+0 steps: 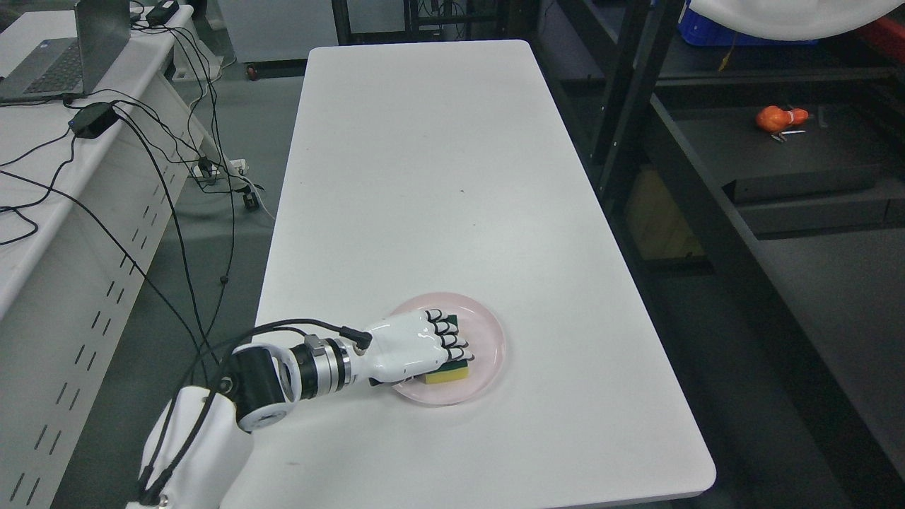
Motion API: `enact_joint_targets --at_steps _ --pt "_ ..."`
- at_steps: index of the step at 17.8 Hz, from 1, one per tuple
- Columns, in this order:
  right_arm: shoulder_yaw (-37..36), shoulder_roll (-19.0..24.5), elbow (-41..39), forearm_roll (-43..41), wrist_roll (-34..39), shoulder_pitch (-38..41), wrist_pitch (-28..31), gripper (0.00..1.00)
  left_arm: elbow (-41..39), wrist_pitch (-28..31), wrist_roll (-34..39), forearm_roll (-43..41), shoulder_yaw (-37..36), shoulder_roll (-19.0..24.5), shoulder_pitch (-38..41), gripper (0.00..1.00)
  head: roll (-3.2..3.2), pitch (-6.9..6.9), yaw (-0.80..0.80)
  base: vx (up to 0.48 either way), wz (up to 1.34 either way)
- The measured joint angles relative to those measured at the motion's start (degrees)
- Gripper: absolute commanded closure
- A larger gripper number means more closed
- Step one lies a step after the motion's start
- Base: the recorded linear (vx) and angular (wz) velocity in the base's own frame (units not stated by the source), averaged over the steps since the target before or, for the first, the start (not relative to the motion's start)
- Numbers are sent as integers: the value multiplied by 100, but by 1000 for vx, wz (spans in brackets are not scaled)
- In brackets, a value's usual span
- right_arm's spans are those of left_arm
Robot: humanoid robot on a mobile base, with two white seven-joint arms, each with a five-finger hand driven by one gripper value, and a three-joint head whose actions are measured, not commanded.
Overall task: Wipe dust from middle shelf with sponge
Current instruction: 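Close the left hand fingers around the sponge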
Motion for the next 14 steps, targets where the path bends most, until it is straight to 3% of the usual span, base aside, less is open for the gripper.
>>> enact_joint_targets --at_steps 9,14 --pt "0 0 0 0 5 1 0 0 133 0 -29 48 188 -26 -9 52 0 0 0 0 0" --pt "0 0 0 0 26 1 0 0 165 0 -38 202 395 -67 21 72 0 0 0 0 0"
